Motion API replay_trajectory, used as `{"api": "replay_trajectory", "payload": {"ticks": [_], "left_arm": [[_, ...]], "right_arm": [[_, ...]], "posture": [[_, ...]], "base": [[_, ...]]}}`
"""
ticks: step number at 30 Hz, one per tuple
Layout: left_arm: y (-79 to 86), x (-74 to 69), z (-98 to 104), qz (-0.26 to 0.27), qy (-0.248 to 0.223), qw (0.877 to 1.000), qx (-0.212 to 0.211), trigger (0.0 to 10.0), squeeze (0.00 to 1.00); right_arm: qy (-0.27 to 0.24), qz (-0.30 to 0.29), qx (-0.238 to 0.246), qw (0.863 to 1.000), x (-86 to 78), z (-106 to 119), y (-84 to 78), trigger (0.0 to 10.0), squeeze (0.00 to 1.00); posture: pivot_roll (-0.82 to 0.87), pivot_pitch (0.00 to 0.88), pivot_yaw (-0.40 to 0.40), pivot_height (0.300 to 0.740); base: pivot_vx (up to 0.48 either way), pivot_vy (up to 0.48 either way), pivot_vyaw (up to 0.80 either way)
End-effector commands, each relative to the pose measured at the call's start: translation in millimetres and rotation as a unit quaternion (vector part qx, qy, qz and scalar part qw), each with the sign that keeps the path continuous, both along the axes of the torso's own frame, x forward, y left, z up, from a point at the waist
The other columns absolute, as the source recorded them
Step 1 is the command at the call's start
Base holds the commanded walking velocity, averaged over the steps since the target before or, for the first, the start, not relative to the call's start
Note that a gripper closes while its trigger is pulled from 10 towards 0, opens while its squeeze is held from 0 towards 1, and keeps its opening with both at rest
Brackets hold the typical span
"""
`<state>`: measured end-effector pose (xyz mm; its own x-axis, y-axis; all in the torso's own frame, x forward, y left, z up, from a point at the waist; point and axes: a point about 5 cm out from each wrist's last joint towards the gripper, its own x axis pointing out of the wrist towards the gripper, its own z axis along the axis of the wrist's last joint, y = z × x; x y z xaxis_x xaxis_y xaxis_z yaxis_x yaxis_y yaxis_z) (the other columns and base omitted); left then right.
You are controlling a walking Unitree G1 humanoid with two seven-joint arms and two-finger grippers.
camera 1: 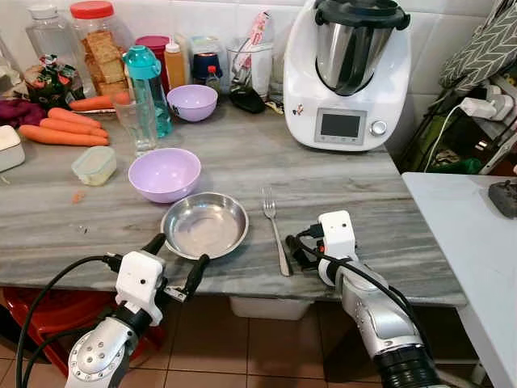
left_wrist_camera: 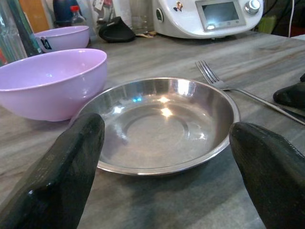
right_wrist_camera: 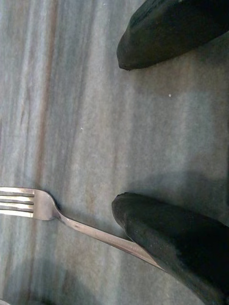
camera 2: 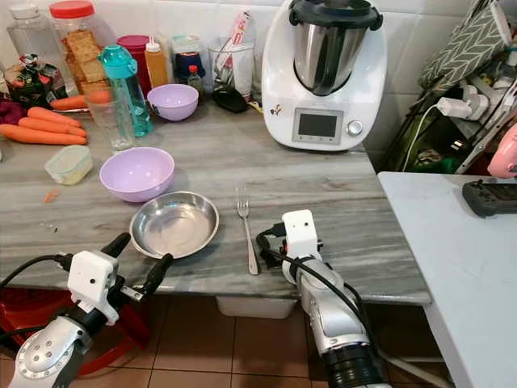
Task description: Setting the table
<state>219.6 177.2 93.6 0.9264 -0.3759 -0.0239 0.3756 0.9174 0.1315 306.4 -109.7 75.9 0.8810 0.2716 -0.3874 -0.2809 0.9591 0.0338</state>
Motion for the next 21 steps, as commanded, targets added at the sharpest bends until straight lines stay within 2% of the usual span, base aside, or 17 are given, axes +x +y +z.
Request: {"api": "replay_trajectory", "payload": {"ticks": [1,21], "left_arm": [[-2.2,-0.5,0,-0.009,0.0,1.0,0.003,10.0,0.0],[-8.8,-0.1,1,-0.011,0.001,1.0,0.001,10.0,0.0]], "right_arm": [[0.016,0.021,-0.002,1.0,-0.8,-4,7.3,10.0,0.0],[0.02,0.068,0.0,0.998,1.8,-3,24.1,10.0,0.0]], "posture": [[0.05,0.0,-0.04,0.74],[0.05,0.0,-0.04,0.74]], "base": [[0.0,0.0,0.0],[0.0,0.0,0.0]]}}
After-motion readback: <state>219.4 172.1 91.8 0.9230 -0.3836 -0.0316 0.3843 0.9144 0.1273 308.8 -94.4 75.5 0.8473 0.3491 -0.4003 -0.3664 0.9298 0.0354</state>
